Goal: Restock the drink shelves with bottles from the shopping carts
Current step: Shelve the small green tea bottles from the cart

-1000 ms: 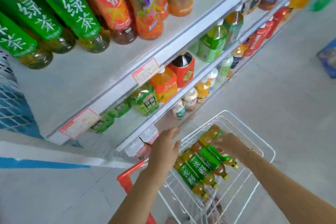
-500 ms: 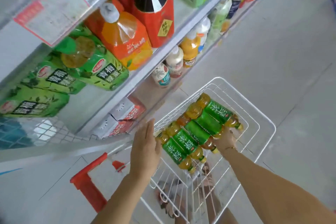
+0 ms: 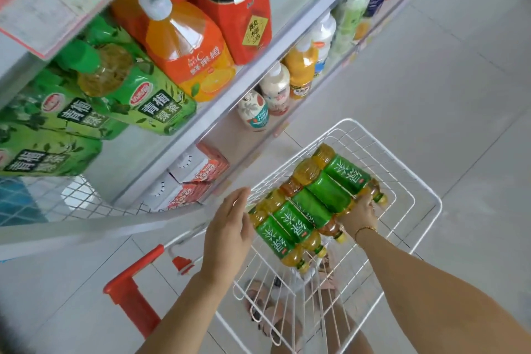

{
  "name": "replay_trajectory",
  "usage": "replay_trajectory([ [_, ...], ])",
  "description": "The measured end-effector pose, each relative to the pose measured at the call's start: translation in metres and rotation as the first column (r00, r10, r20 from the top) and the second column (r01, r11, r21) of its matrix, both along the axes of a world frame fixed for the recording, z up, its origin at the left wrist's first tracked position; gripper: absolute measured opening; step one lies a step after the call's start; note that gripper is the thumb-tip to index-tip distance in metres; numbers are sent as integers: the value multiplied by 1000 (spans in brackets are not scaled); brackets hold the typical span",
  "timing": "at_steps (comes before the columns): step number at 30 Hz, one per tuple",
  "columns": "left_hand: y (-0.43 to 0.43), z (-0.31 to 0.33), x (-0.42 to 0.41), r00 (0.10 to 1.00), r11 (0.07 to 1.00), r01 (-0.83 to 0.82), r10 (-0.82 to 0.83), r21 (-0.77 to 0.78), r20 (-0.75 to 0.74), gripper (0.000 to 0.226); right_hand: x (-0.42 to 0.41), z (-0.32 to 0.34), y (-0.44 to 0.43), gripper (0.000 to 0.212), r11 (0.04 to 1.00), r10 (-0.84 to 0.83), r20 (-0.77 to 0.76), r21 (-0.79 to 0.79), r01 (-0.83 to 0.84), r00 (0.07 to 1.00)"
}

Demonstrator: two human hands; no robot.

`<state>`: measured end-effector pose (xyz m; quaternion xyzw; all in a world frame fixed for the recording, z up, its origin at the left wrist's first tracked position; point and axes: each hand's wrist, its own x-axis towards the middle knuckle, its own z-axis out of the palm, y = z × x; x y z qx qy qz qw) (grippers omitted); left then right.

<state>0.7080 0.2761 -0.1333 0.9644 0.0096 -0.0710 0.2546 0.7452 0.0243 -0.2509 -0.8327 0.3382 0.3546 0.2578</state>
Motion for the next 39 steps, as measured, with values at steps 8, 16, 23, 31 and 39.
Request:
replay_trajectory([
  [8, -6, -1, -7, 999, 1000, -2, 1, 24, 41, 54, -10, -1, -3, 79, 996, -82, 96, 44, 78, 992],
  [16, -12, -2, -10, 995, 997, -21, 14, 68, 98, 52, -8, -1, -11, 84, 977, 188, -10, -101, -188, 982],
  [23, -16, 8, -5, 993, 996, -92, 93, 8, -77, 58, -7, 39, -9, 59, 982, 170, -5, 79, -169, 985],
  [31, -75, 31, 19, 854, 965, 182, -251, -190, -455, 84, 47, 156, -30, 51, 674, 734, -211, 337, -657, 645],
  [39, -84, 33, -7, 721, 922, 274, -386, -275, -576, 78, 67, 197, -13, 54, 510, 860, -335, 517, -688, 386],
])
